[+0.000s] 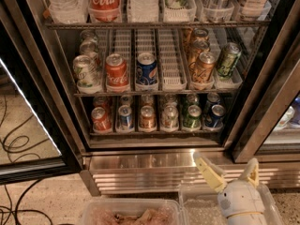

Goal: Pick pepsi can from bottom shelf of fridge

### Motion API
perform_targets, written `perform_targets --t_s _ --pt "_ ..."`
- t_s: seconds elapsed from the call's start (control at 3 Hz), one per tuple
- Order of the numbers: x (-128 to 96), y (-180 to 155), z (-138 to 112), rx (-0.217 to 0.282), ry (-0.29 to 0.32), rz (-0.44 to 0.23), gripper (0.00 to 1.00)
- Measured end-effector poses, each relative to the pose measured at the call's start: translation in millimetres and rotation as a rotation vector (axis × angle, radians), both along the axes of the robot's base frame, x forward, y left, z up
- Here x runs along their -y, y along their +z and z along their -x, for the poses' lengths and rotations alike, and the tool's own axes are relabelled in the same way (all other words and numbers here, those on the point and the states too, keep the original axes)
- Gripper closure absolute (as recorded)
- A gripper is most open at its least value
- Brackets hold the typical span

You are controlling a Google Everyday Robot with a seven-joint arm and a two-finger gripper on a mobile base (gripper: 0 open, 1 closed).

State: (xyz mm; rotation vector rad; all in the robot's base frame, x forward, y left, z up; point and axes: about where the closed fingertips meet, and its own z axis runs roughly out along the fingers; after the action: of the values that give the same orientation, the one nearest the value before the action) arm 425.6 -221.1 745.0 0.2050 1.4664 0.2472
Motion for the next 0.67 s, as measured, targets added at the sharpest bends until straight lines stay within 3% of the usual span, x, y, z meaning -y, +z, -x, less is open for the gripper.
perform_targets --t_s 0.33,0.67 --pt "-17.0 -16.9 -6.3 0.009 0.034 -0.002 0.00" --pt "-18.0 -17.3 -6.8 0.009 0.037 -0.004 0.00"
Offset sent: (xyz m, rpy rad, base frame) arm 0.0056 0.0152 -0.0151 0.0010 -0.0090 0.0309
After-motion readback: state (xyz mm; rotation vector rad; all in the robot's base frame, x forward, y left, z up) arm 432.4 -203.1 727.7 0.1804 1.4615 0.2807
